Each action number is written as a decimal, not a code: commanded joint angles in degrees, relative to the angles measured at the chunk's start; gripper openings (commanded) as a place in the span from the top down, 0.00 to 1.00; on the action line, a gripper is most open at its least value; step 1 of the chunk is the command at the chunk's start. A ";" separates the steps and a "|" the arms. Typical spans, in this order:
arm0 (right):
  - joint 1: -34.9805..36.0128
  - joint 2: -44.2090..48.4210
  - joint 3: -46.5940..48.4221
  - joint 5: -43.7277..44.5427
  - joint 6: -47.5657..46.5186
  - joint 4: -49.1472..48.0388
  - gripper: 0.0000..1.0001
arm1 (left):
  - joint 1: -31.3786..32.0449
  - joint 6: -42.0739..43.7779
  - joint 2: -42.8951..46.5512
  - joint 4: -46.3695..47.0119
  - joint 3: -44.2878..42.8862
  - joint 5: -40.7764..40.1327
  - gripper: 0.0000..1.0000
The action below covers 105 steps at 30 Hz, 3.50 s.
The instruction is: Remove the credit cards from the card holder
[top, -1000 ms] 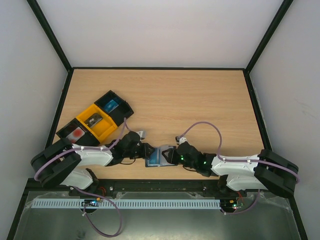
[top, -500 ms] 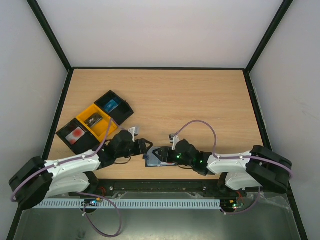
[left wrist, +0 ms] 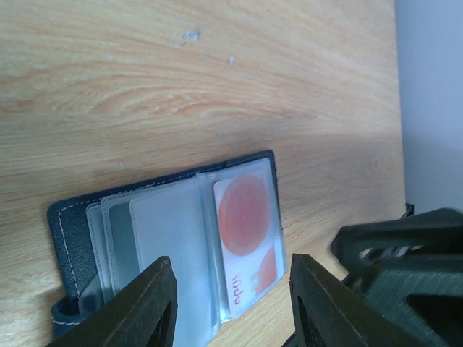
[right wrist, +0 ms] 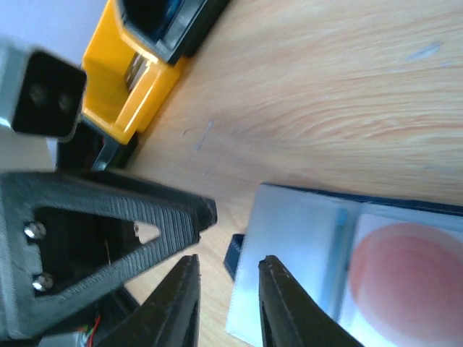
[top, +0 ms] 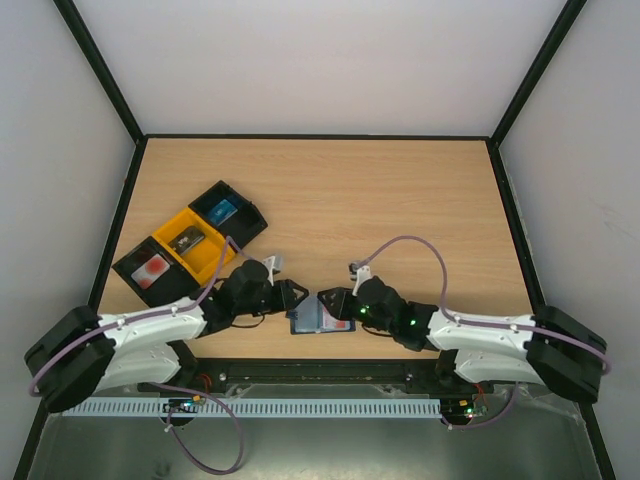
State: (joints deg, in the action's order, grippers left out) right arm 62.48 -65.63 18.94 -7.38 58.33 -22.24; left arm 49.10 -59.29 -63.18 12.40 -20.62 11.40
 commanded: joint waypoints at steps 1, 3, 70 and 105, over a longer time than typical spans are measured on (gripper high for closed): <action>-0.27 6.19 -2.38 11.10 -0.70 13.32 0.77 | 0.97 0.32 -4.38 5.88 -0.92 3.65 0.55; -0.55 7.87 -3.30 12.60 0.16 15.88 0.77 | 1.76 -0.30 -6.75 9.65 -0.48 4.14 0.56; -0.81 -0.03 -10.52 10.77 3.36 7.04 0.90 | 1.41 1.46 -12.99 10.89 -0.02 7.56 0.97; -0.81 23.10 -3.41 7.02 -9.84 13.45 0.79 | -2.68 7.74 4.71 -11.72 -5.55 -2.90 0.97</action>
State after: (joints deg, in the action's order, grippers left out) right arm 61.82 -46.17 12.71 -2.37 52.38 -11.99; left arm 46.94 -55.16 -61.06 6.68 -22.24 9.02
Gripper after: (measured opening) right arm 0.207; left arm 0.028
